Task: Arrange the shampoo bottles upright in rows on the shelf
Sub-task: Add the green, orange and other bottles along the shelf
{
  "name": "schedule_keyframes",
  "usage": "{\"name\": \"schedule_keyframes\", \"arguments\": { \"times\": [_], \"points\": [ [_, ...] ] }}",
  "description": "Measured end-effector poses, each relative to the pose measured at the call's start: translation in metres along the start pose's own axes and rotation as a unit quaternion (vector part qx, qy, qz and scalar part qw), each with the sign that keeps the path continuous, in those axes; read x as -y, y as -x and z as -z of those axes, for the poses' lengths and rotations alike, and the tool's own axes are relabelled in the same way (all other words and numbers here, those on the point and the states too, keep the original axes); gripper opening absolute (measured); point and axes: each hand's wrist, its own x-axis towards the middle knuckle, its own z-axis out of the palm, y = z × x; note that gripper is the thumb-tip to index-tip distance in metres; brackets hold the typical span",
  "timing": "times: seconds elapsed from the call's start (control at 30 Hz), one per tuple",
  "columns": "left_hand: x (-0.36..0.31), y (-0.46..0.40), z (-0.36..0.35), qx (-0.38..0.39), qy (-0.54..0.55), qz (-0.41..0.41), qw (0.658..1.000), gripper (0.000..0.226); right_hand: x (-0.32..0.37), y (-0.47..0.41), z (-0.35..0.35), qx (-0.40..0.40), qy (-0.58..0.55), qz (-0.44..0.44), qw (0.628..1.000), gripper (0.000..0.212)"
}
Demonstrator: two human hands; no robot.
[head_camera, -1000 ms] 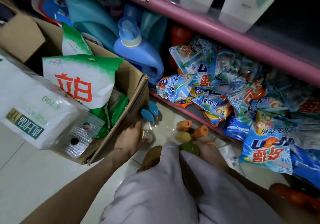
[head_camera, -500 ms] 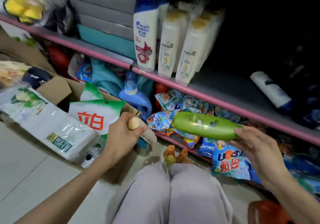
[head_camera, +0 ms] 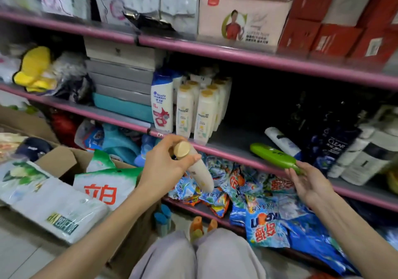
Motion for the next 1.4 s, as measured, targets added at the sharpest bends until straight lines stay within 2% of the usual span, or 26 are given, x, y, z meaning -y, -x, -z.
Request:
{"name": "schedule_keyframes", "arguments": {
  "times": [0.27,0.33,0.37,0.4,0.47,0.5,0.53,0.57,0.63,0.67,0.77,0.87,1.0,1.2,1.3,1.4],
  "points": [
    [-0.021,-0.004,-0.007,0.024,0.048,-0.009,0.998,0.031,-0.007,0.001,0.004,-0.008,-0.066,-0.056,0.996,0.011],
    [-0.027,-0.005,-0.011,0.039,0.063,-0.009,0.997,0.033,-0.021,0.023,0.002,0.066,0.007,-0.049,0.997,0.016],
    [-0.031,-0.006,-0.014,0.049,0.071,-0.008,0.996,0.034,-0.030,0.037,0.000,0.128,0.089,-0.016,0.988,0.025],
    [-0.035,-0.006,-0.018,0.058,0.079,-0.010,0.995,0.033,-0.038,0.050,-0.003,0.196,0.205,0.044,0.958,0.040],
    [-0.044,-0.006,-0.028,0.072,0.094,-0.015,0.993,0.033,-0.054,0.075,-0.012,0.300,0.414,0.177,0.841,0.069],
    [-0.048,-0.006,-0.033,0.077,0.103,-0.010,0.992,0.033,-0.061,0.085,-0.017,0.321,0.478,0.238,0.782,0.074],
    [-0.053,-0.006,-0.038,0.083,0.113,-0.002,0.990,0.033,-0.066,0.090,-0.022,0.320,0.515,0.283,0.743,0.073],
    [-0.057,-0.006,-0.041,0.091,0.122,0.007,0.988,0.032,-0.069,0.094,-0.025,0.304,0.525,0.310,0.732,0.066],
    [-0.062,-0.011,-0.044,0.125,0.125,0.009,0.984,0.028,-0.068,0.096,-0.027,0.291,0.489,0.323,0.756,0.047],
    [-0.064,-0.014,-0.043,0.153,0.119,0.004,0.981,0.025,-0.065,0.096,-0.026,0.315,0.459,0.307,0.772,0.043],
    [-0.071,-0.024,-0.037,0.224,0.089,-0.034,0.970,0.024,-0.057,0.101,-0.017,0.401,0.376,0.195,0.812,0.053],
    [-0.074,-0.028,-0.034,0.242,-0.003,-0.118,0.963,0.030,-0.054,0.101,-0.012,0.416,0.363,0.147,0.821,0.059],
    [-0.075,-0.029,-0.038,0.209,-0.071,-0.192,0.956,0.035,-0.052,0.103,-0.013,0.418,0.359,0.146,0.822,0.051],
    [-0.073,-0.028,-0.042,0.192,-0.075,-0.191,0.960,0.046,-0.055,0.105,-0.012,0.417,0.353,0.127,0.828,0.050],
    [-0.071,-0.028,-0.046,0.178,-0.066,-0.175,0.966,0.038,-0.055,0.105,-0.013,0.417,0.346,0.120,0.832,0.050],
    [-0.068,-0.024,-0.051,0.128,-0.018,-0.192,0.973,0.032,-0.054,0.103,-0.016,0.410,0.334,0.114,0.841,0.052]
  ]
}}
